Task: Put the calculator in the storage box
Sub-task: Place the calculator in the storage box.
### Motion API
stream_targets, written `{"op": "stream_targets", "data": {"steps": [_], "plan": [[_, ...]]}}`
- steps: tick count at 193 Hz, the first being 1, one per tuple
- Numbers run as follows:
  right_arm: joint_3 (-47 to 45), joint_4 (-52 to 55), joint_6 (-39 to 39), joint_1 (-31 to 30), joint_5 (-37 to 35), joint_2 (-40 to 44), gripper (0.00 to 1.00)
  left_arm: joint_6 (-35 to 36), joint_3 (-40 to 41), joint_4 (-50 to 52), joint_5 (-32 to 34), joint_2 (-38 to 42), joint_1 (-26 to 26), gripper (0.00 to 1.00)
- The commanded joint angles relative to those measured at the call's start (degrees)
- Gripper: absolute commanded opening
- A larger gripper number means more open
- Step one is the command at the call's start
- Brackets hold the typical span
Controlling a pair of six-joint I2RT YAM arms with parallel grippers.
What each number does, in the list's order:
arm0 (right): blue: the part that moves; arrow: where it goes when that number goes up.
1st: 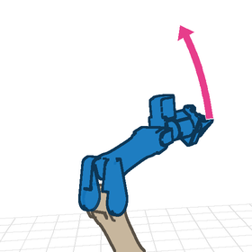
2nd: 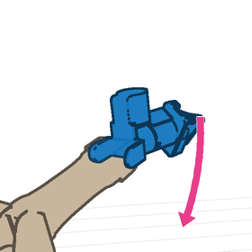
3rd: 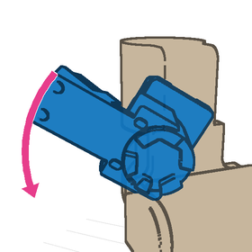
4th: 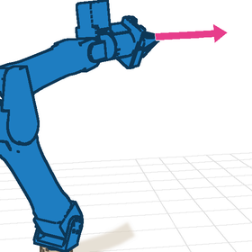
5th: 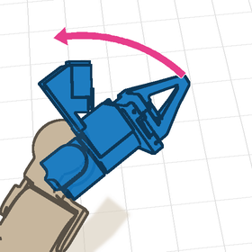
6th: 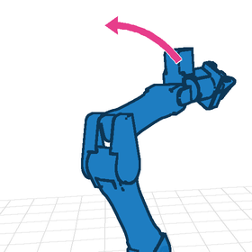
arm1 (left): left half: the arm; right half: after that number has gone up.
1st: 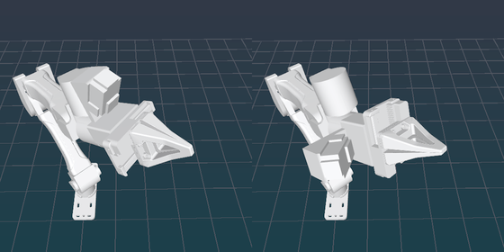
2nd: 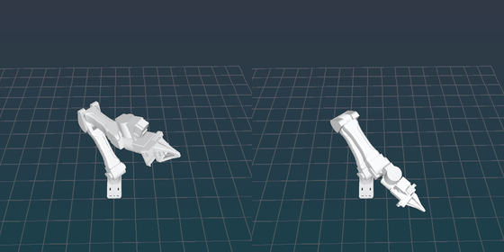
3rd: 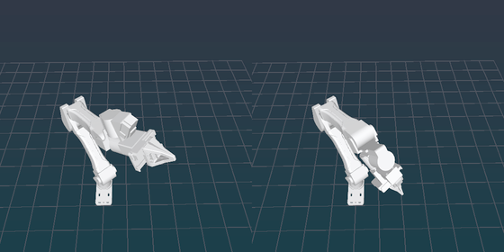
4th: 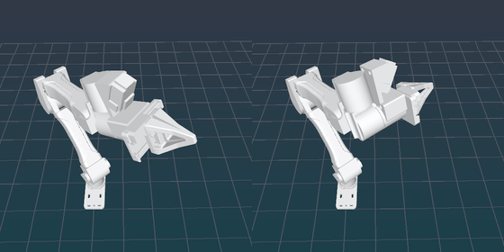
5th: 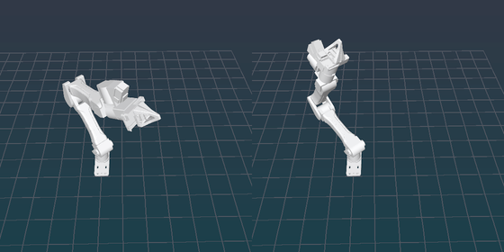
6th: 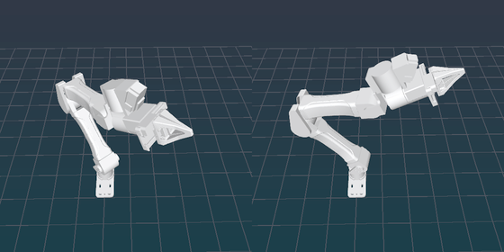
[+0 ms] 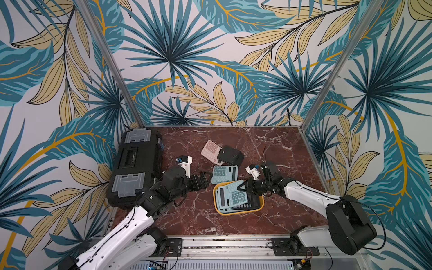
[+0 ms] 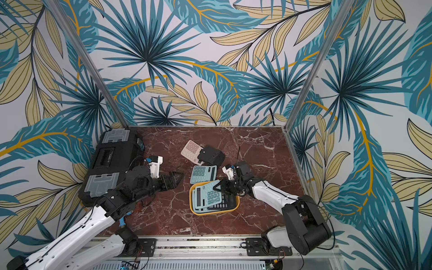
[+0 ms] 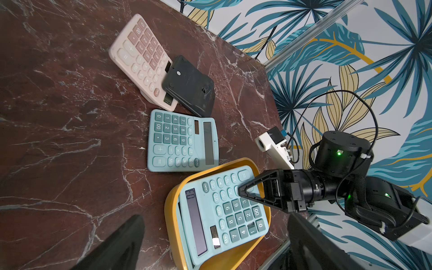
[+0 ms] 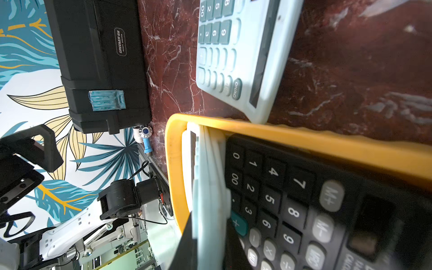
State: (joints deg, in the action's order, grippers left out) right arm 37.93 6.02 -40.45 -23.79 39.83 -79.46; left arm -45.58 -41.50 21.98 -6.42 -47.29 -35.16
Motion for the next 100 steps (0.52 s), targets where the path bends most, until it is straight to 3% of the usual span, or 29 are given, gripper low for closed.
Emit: {"op": "stream_targets", "data": {"steps": [1,33,100], "plan": [[-0.09,3.49,2.62,-0.48,-3.09,-0.65,0.26,0.54,1.06,-0.88,0.09,0.22,-0.15,1.0],[0.32,5.51,3.64,-0.46,-3.11,0.08,0.45,0.54,1.02,-1.14,-0.05,-0.06,-0.09,1.0],[3.83,15.1,7.98,-0.46,-7.51,1.19,0.48,0.58,0.81,-1.05,-0.13,-0.08,-0.09,1.0]]}}
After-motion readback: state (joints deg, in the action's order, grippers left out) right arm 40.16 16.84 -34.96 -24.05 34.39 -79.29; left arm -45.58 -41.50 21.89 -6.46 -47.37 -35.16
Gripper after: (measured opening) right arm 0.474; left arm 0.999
